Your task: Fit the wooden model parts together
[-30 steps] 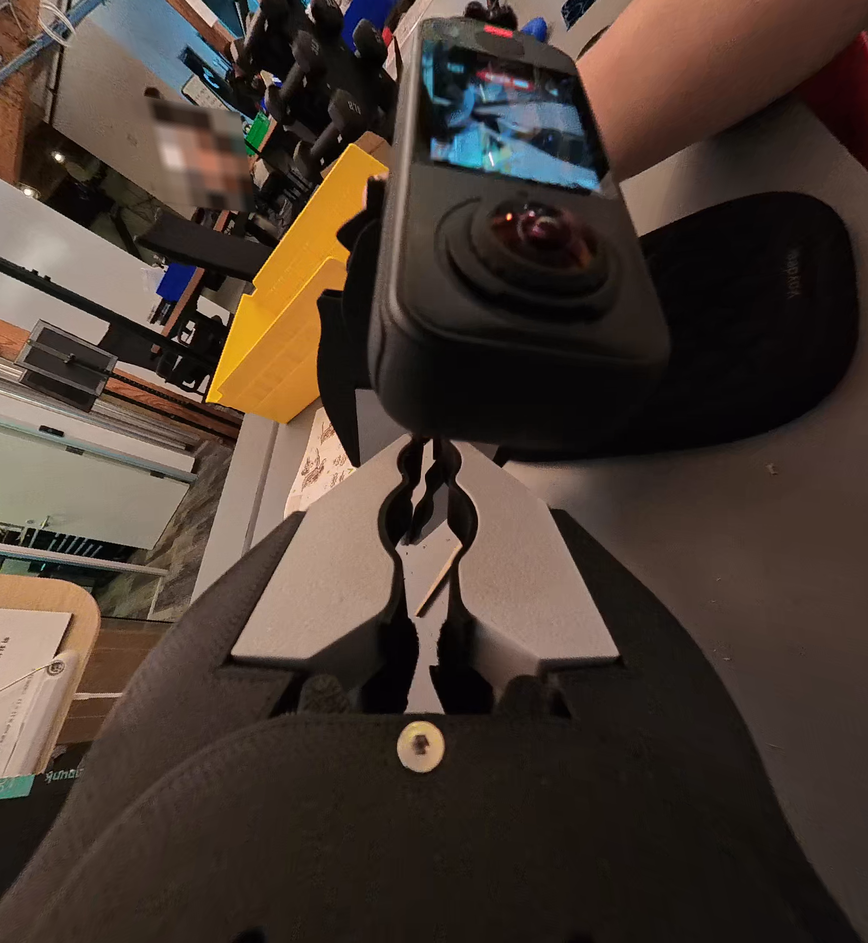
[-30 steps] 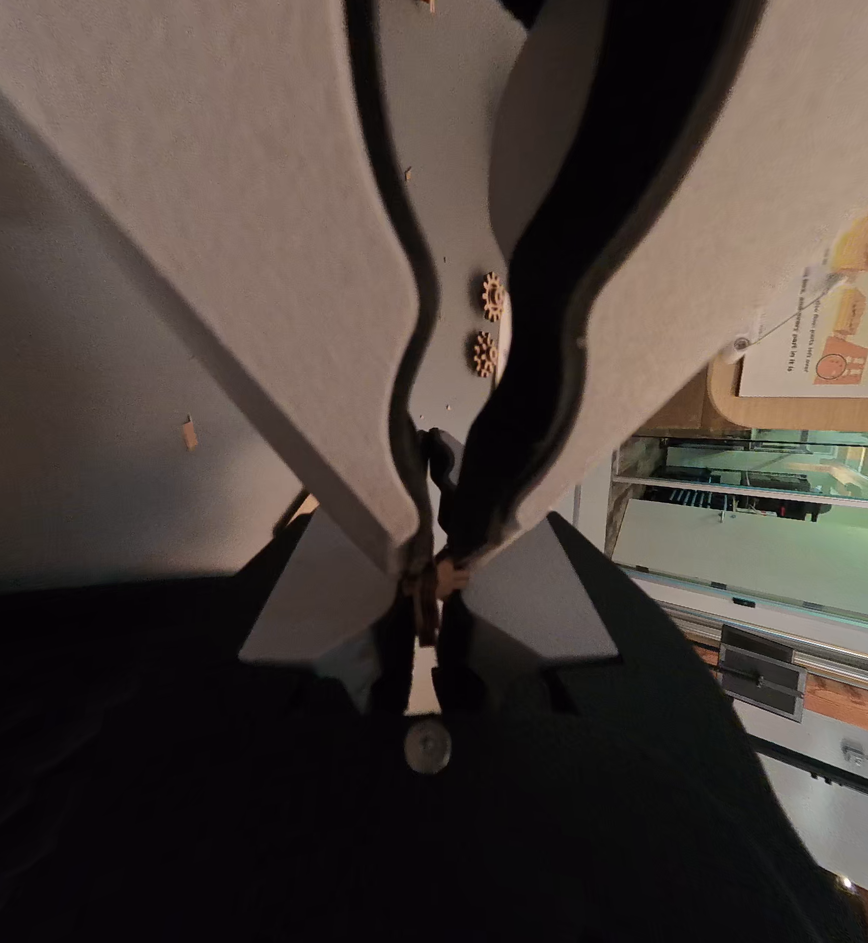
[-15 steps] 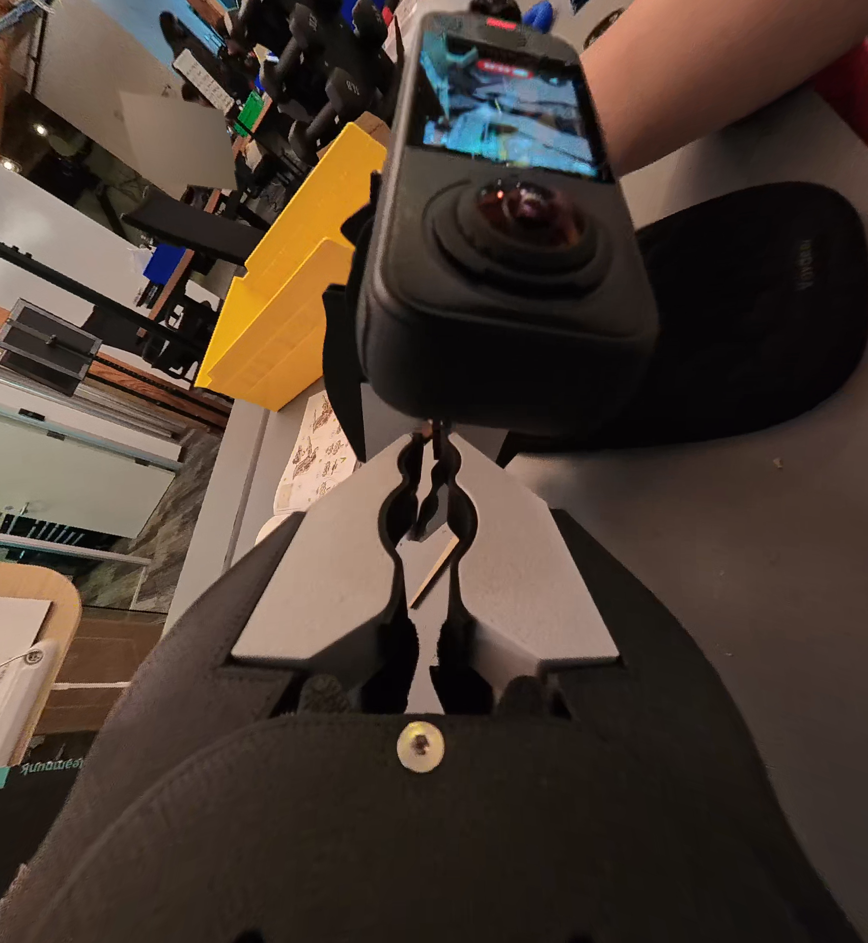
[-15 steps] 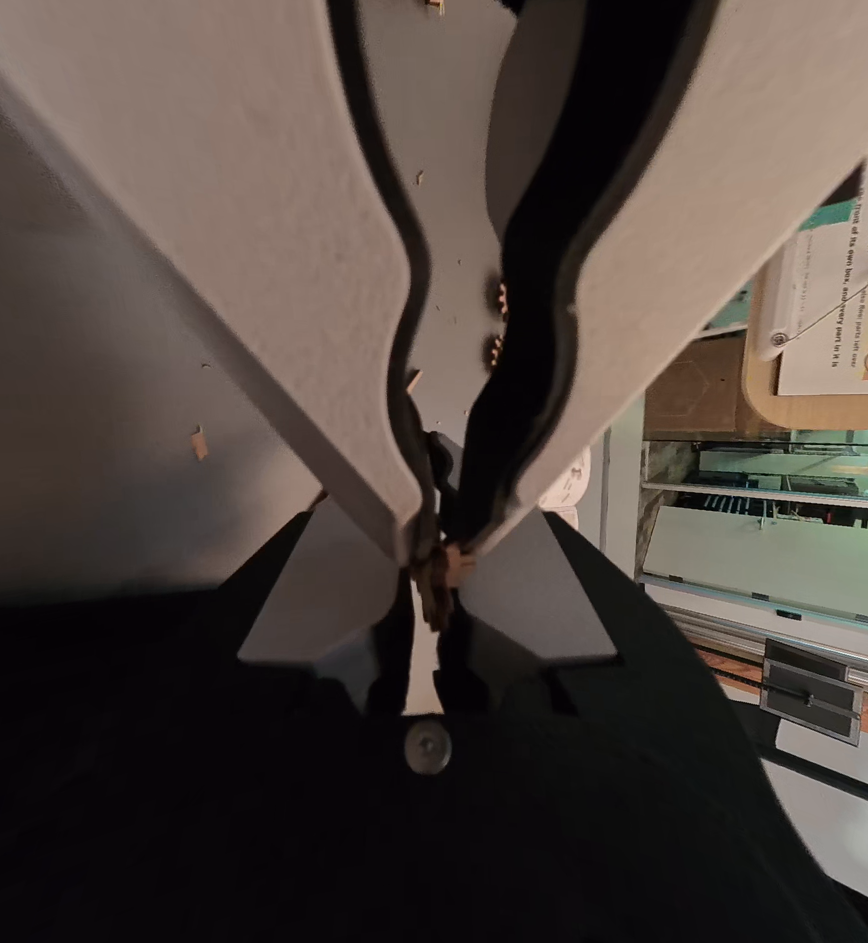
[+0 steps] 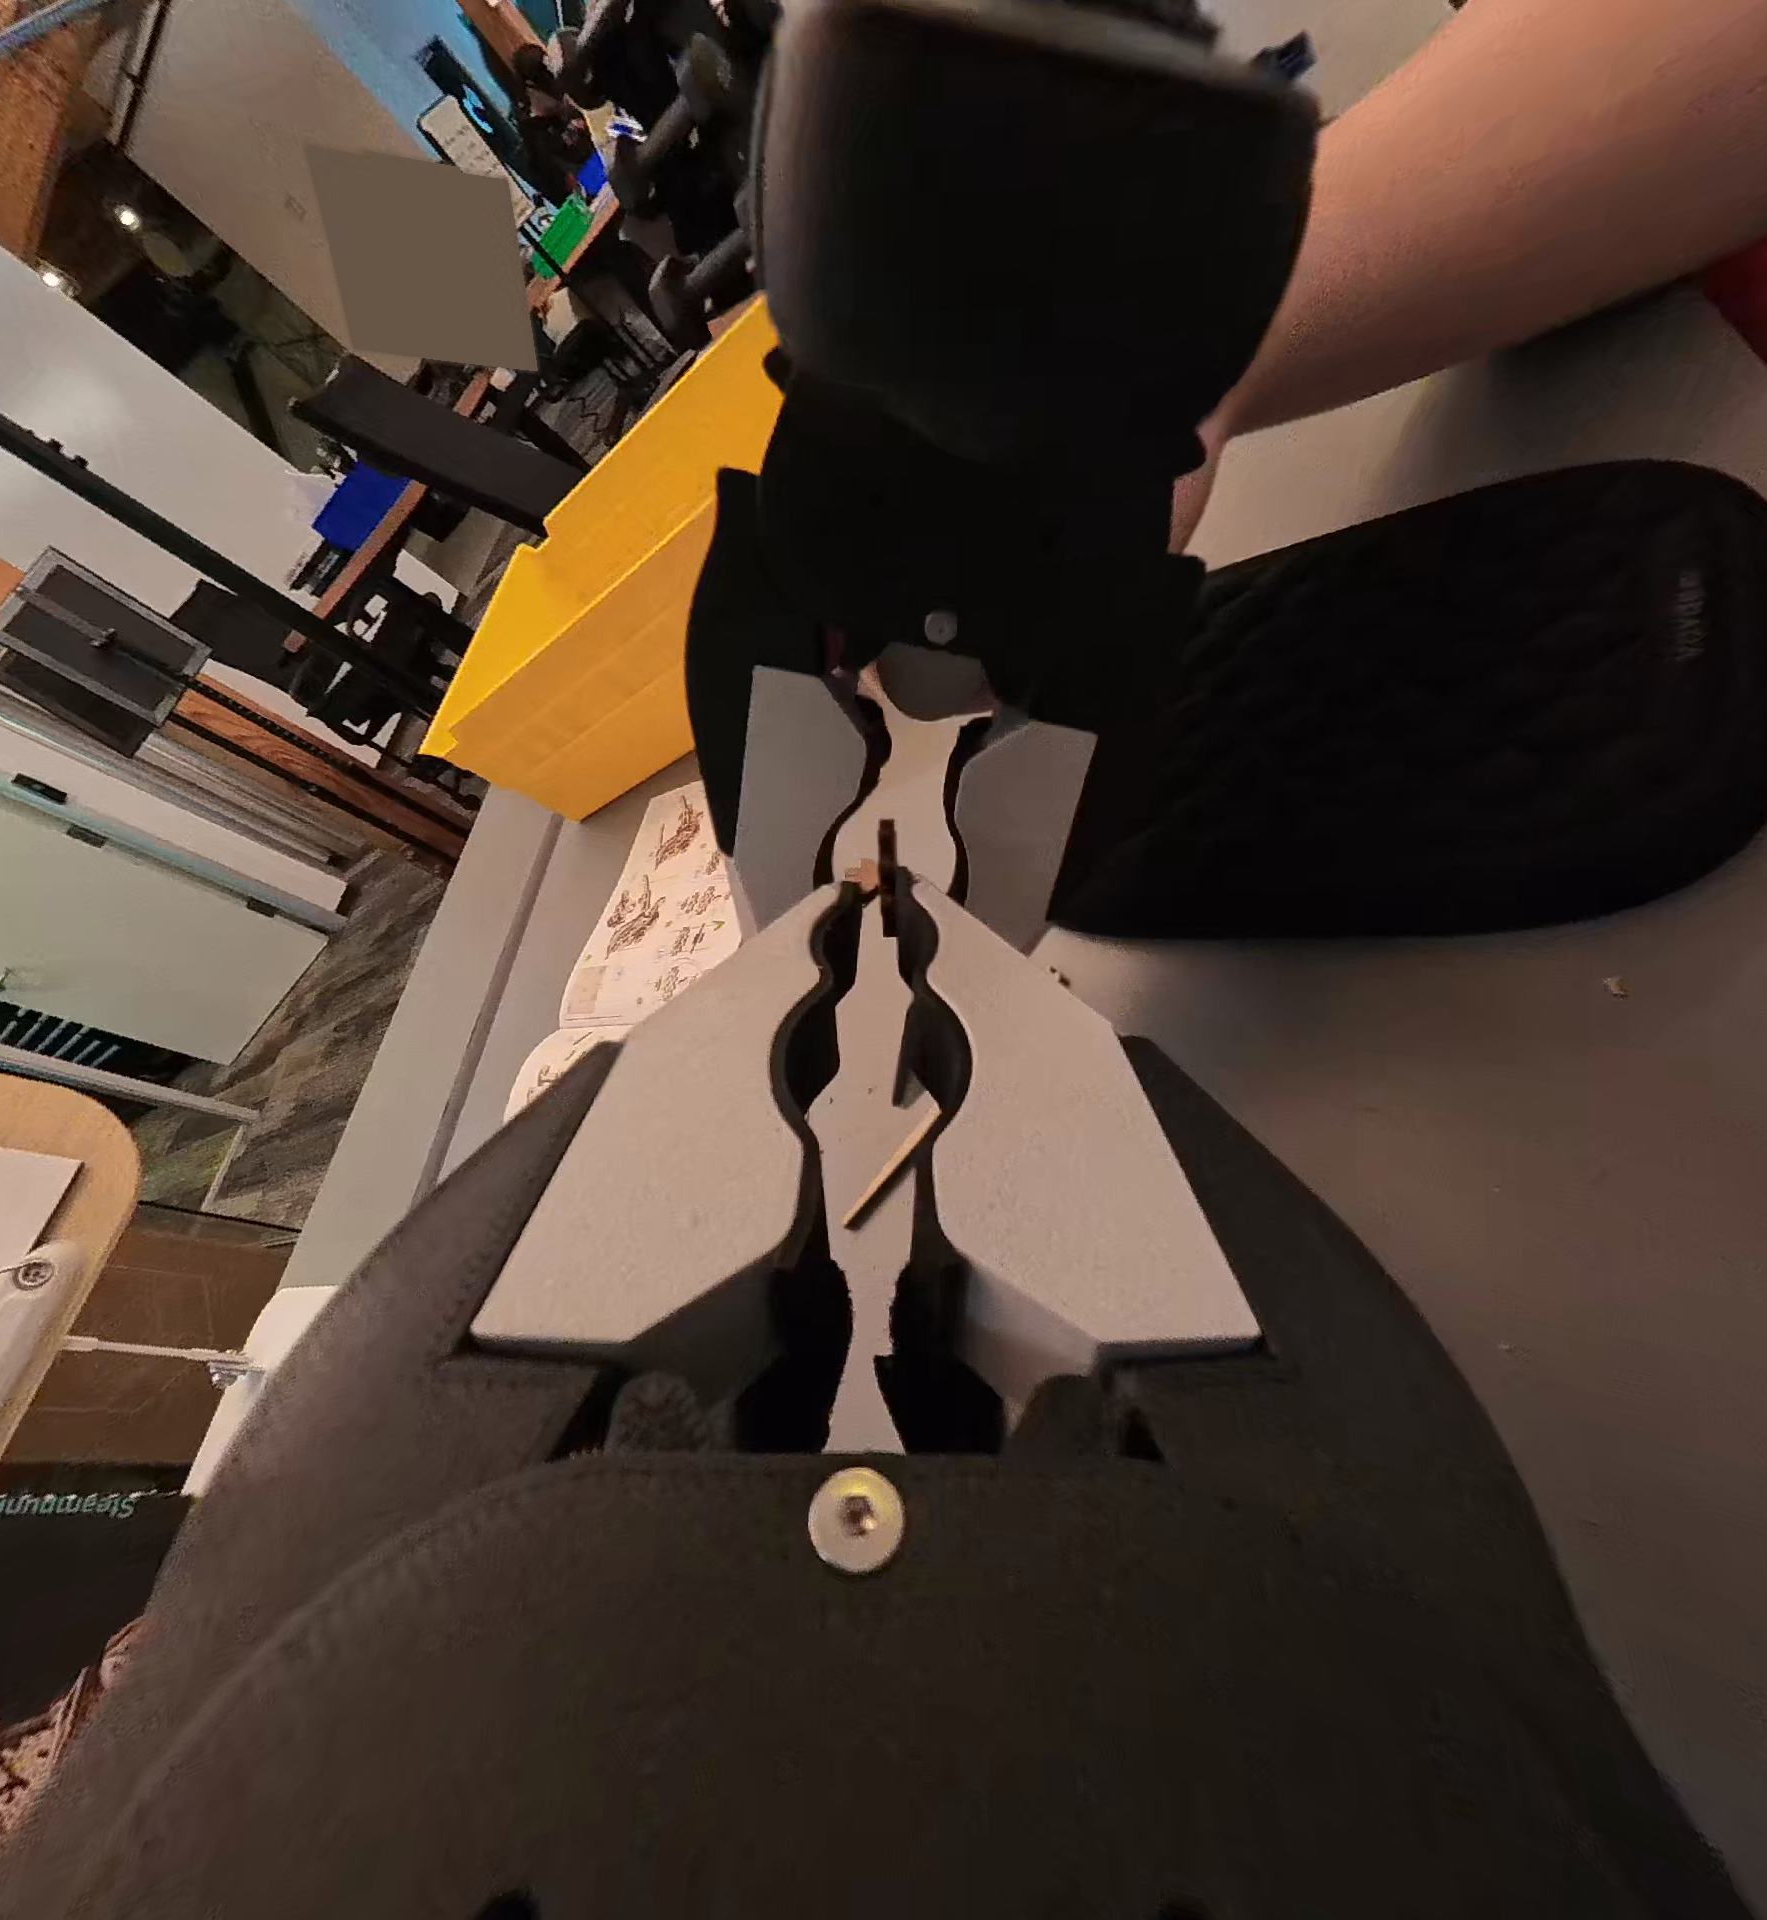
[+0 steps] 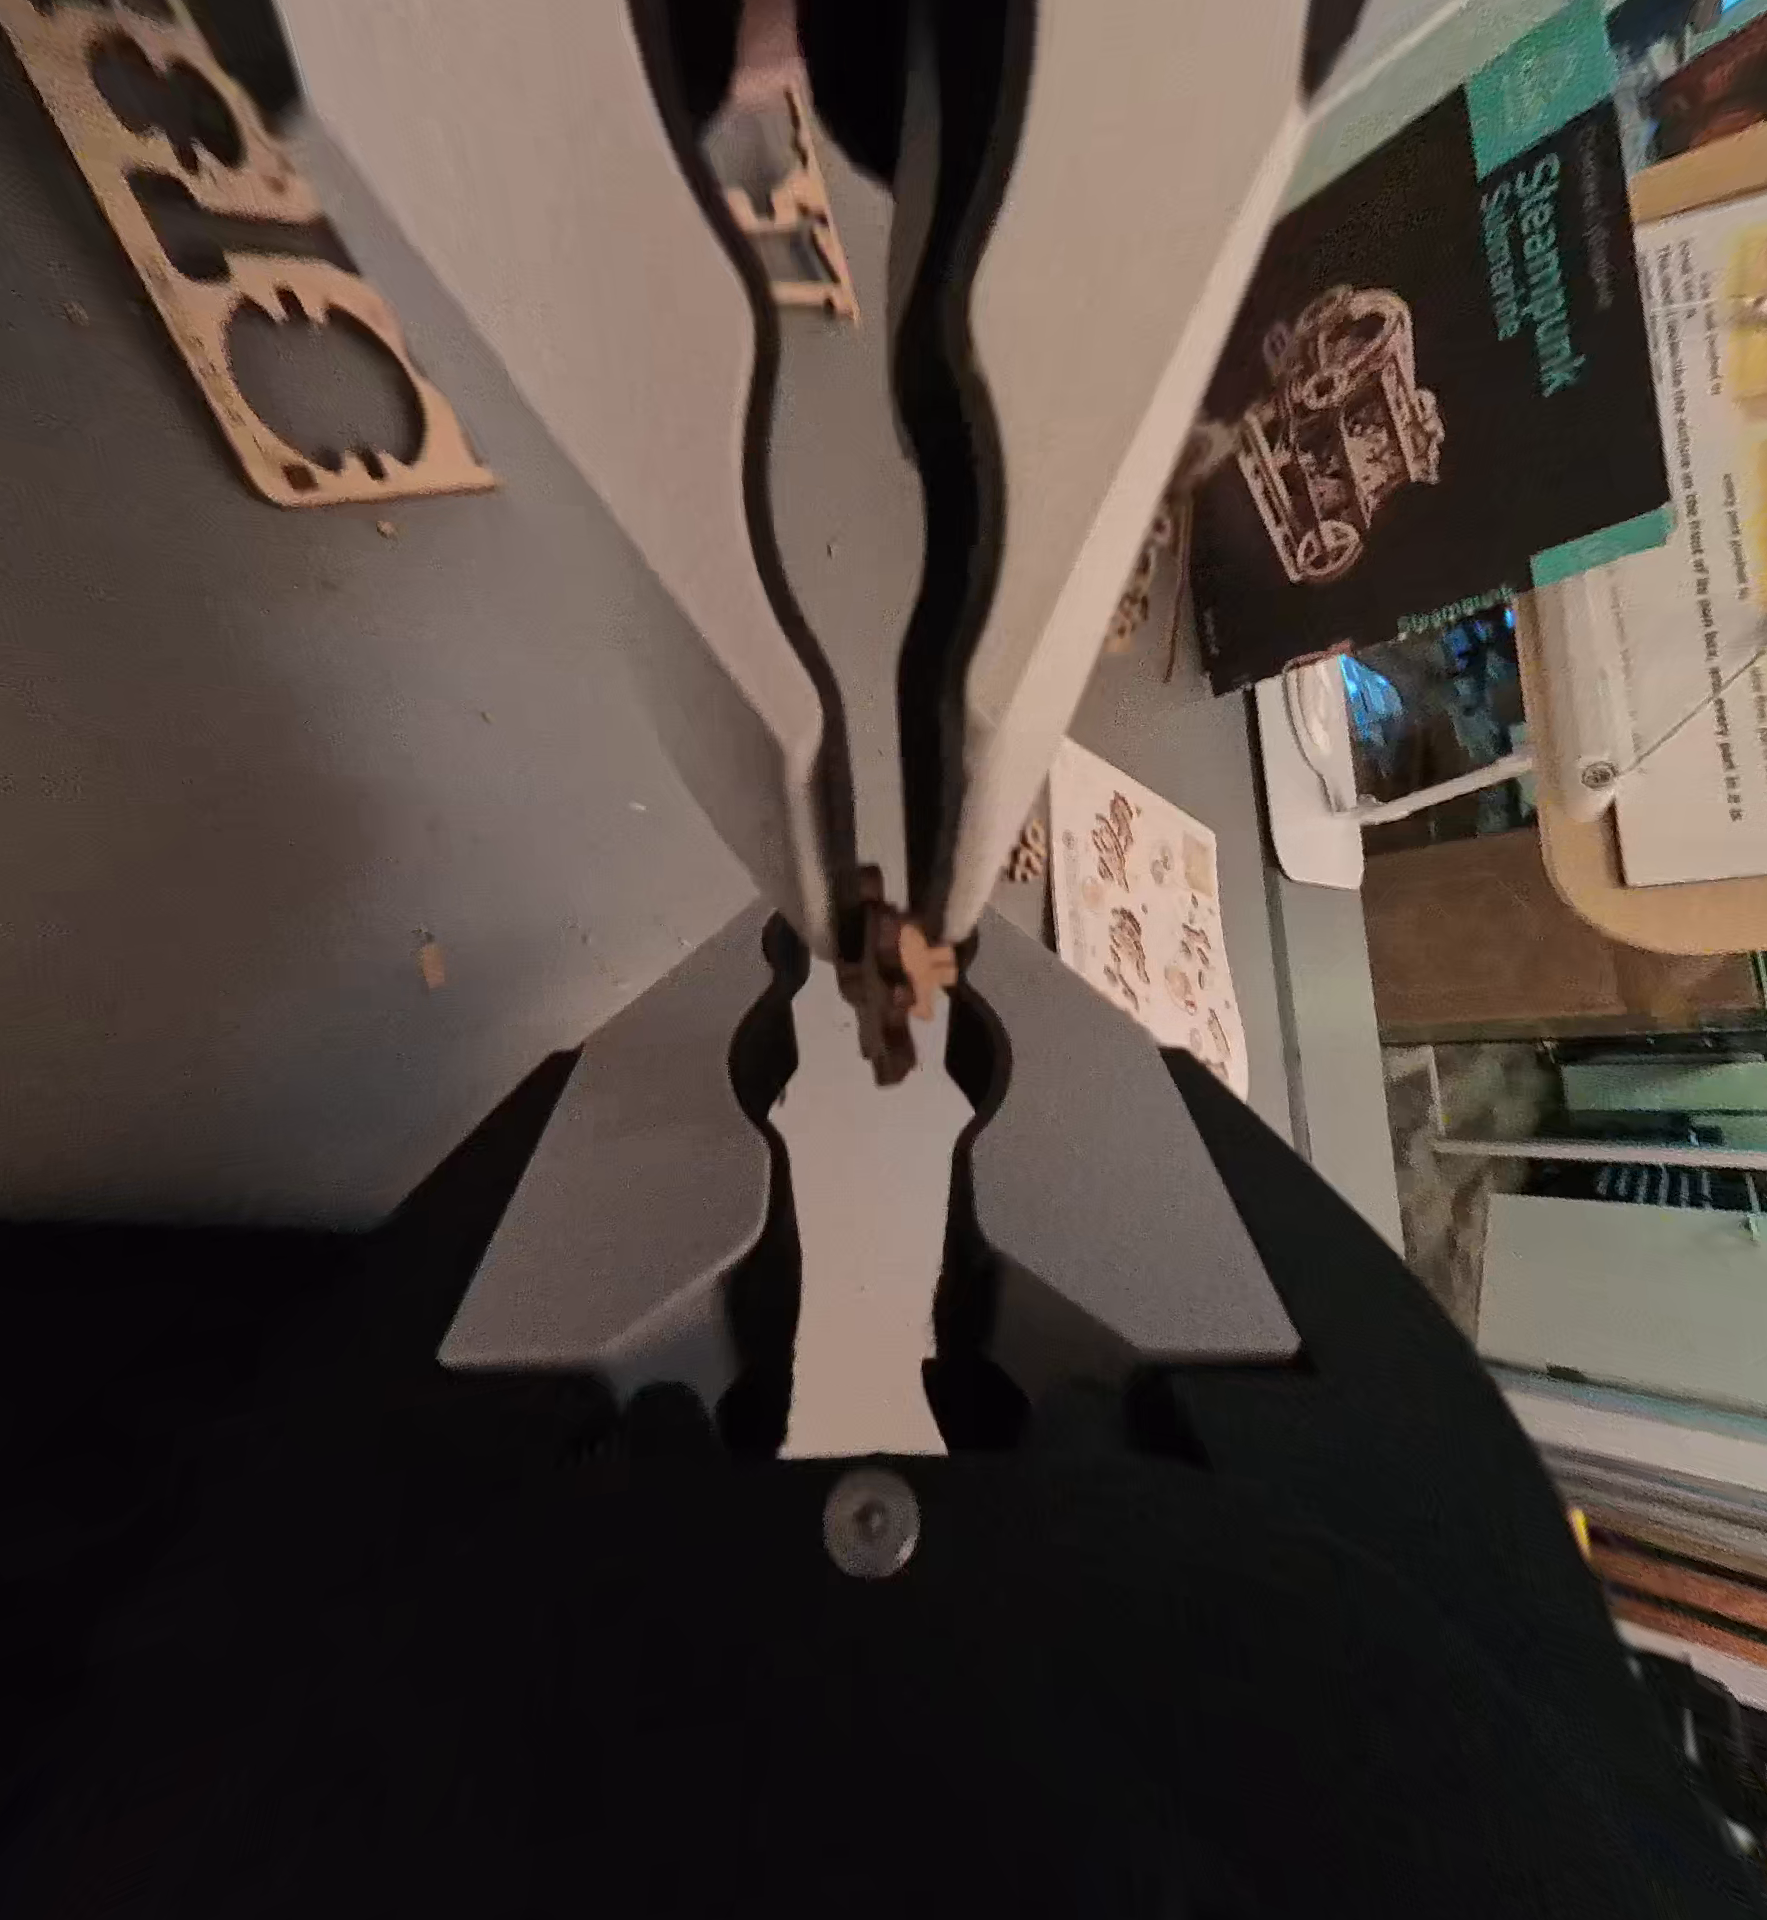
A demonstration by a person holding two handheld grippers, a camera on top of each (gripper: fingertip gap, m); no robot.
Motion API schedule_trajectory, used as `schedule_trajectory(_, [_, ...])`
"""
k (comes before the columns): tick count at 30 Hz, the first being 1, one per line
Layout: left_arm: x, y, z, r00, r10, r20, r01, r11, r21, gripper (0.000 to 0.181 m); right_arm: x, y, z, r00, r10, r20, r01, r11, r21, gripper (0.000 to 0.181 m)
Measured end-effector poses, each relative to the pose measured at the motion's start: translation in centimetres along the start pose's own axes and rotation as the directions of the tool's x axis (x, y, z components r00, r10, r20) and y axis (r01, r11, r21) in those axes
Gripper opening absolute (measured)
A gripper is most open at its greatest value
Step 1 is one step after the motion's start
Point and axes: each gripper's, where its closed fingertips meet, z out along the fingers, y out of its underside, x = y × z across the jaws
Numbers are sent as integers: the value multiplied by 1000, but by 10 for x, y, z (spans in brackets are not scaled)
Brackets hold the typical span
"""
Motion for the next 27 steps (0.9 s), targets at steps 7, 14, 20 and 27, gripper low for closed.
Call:
schedule_trajectory(7, [9,3,6,998,59,-4,-59,998,-36,5,-2,-8,-2,997,-67,-40,67,998,1,0])
schedule_trajectory(14, [0,14,2,992,121,27,-118,988,-98,5,3,-2,-4,998,-43,-45,42,999,-16,6])
schedule_trajectory(20, [-3,21,2,993,117,30,-112,986,-125,5,6,-1,-8,999,-22,-37,22,1000,-10,7])
schedule_trajectory(27, [-9,17,-4,992,117,49,-111,988,-110,5,10,-8,-15,999,1,-37,0,1000,26,0])
